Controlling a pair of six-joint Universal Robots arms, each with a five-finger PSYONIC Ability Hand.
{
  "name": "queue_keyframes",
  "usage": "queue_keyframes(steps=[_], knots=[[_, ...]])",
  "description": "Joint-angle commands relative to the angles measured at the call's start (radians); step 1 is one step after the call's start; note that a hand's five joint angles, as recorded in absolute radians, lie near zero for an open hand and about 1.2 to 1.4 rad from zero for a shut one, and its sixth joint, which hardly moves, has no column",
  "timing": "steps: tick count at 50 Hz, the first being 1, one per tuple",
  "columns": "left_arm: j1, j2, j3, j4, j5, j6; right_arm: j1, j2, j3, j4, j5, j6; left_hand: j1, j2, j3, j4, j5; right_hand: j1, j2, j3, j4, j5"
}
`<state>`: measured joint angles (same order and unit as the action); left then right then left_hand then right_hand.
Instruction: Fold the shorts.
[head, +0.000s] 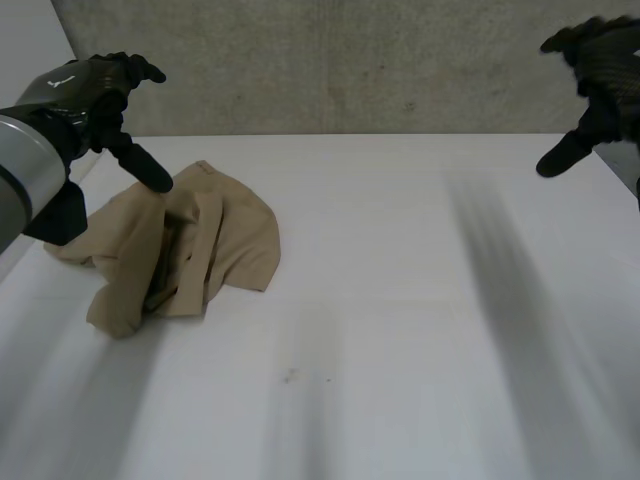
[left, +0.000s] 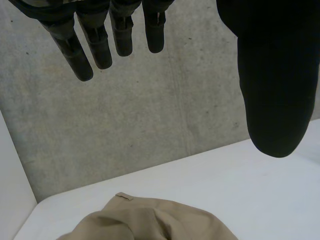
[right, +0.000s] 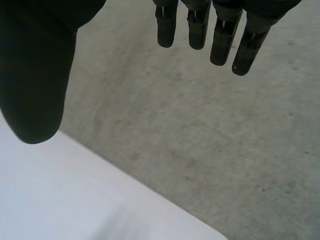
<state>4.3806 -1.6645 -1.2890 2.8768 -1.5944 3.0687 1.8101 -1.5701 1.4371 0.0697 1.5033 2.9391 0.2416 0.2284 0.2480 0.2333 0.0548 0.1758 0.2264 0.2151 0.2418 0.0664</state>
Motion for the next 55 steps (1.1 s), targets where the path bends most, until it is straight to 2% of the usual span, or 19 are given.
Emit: queue_keyframes(steps=[1, 5, 9, 15, 16, 21, 28, 32, 33, 36, 37, 41, 44, 45, 46, 47, 48, 51, 55], knots=[[0.023, -0.145, 0.003, 0.194, 0.001, 0.027, 0.009, 0.031, 0.112, -0.005, -0.171, -0.332, -0.037, -0.024, -0.043, -0.029, -0.025, -0.001, -0.052, -0.041, -0.067, -0.066], [0.085, -0.282, 0.020, 0.286, -0.004, 0.125, 0.037, 0.059, 0.126, -0.002, -0.184, -0.472, -0.025, -0.012, -0.032, -0.017, -0.013, -0.001, -0.052, -0.041, -0.067, -0.066], [0.143, -0.444, 0.069, 0.329, -0.019, 0.280, 0.092, 0.096, 0.126, -0.002, -0.160, -0.508, -0.019, -0.006, -0.026, -0.011, -0.007, -0.001, -0.052, -0.041, -0.067, -0.066], [0.163, -0.601, 0.137, 0.349, -0.042, 0.329, 0.103, 0.104, 0.129, -0.002, -0.130, -0.511, 0.098, 0.111, 0.091, 0.106, 0.110, -0.001, -0.052, -0.041, -0.067, -0.066], [0.165, -0.618, 0.140, 0.352, -0.038, 0.326, 0.106, 0.104, 0.132, -0.002, -0.130, -0.511, 0.162, 0.175, 0.156, 0.170, 0.174, -0.001, -0.052, -0.041, -0.067, -0.066], [0.143, -0.644, 0.132, 0.361, 0.045, 0.231, 0.109, 0.111, 0.135, -0.004, -0.132, -0.511, 1.153, 1.166, 1.146, 1.161, 1.165, -0.001, -0.052, -0.041, -0.067, -0.066], [0.056, -0.551, 0.050, 0.355, 0.209, 0.052, 0.103, 0.127, 0.128, -0.004, -0.130, -0.512, 1.155, 1.168, 1.148, 1.163, 1.167, -0.001, -0.052, -0.041, -0.067, -0.066], [-0.030, -0.472, -0.038, 0.354, 0.353, -0.011, 0.098, 0.125, 0.118, -0.007, -0.132, -0.511, 1.155, 1.168, 1.148, 1.163, 1.167, -0.001, -0.052, -0.041, -0.067, -0.066], [-0.070, -0.447, -0.070, 0.349, 0.423, -0.022, 0.098, 0.122, 0.115, -0.008, -0.130, -0.509, 1.155, 1.168, 1.148, 1.163, 1.167, -0.001, -0.052, -0.041, -0.067, -0.066], [-0.143, -0.402, -0.122, 0.338, 0.542, -0.025, 0.097, 0.119, 0.097, -0.007, -0.109, -0.502, 1.155, 1.168, 1.148, 1.163, 1.167, -0.001, -0.052, -0.041, -0.067, -0.066], [-0.192, -0.374, -0.162, 0.331, 0.627, -0.018, 0.097, 0.119, 0.091, -0.007, -0.101, -0.500, 1.155, 1.168, 1.148, 1.163, 1.167, -0.001, -0.052, -0.041, -0.067, -0.066], [-0.297, -0.307, -0.239, 0.322, 0.825, 0.010, 0.095, 0.119, 0.080, -0.010, -0.061, -0.491, 1.155, 1.168, 1.148, 1.163, 1.167, -0.001, -0.052, -0.041, -0.067, -0.066], [-0.337, -0.261, -0.279, 0.322, 0.921, 0.053, 0.095, 0.119, 0.078, -0.025, -0.051, -0.483, 1.155, 1.168, 1.148, 1.163, 1.167, -0.001, -0.052, -0.041, -0.067, -0.066], [-0.339, -0.250, -0.292, 0.323, 0.933, 0.079, 0.095, 0.119, 0.078, -0.028, -0.051, -0.483, 1.027, 1.040, 1.021, 1.035, 1.039, -0.001, -0.052, -0.041, -0.067, -0.066], [-0.339, -0.244, -0.302, 0.323, 0.929, 0.105, 0.095, 0.119, 0.080, -0.034, -0.049, -0.483, 0.753, 0.766, 0.746, 0.761, 0.765, -0.001, -0.052, -0.041, -0.067, -0.066], [-0.339, -0.244, -0.302, 0.323, 0.929, 0.105, 0.094, 0.119, 0.080, -0.034, -0.049, -0.483, 0.750, 0.763, 0.744, 0.758, 0.762, -0.001, -0.052, -0.041, -0.067, -0.066], [-0.337, -0.239, -0.308, 0.317, 0.909, 0.148, 0.094, 0.119, 0.080, -0.034, -0.051, -0.483, 0.430, 0.443, 0.424, 0.438, 0.442, -0.001, -0.052, -0.041, -0.067, -0.066], [-0.331, -0.239, -0.306, 0.315, 0.855, 0.202, 0.094, 0.119, 0.078, -0.036, -0.051, -0.482, 0.371, 0.384, 0.365, 0.380, 0.384, -0.001, -0.052, -0.041, -0.067, -0.066], [-0.293, -0.238, -0.293, 0.314, 0.728, 0.260, 0.087, 0.119, 0.077, -0.034, -0.058, -0.479, 0.245, 0.258, 0.239, 0.253, 0.257, -0.001, -0.052, -0.041, -0.067, -0.066]])
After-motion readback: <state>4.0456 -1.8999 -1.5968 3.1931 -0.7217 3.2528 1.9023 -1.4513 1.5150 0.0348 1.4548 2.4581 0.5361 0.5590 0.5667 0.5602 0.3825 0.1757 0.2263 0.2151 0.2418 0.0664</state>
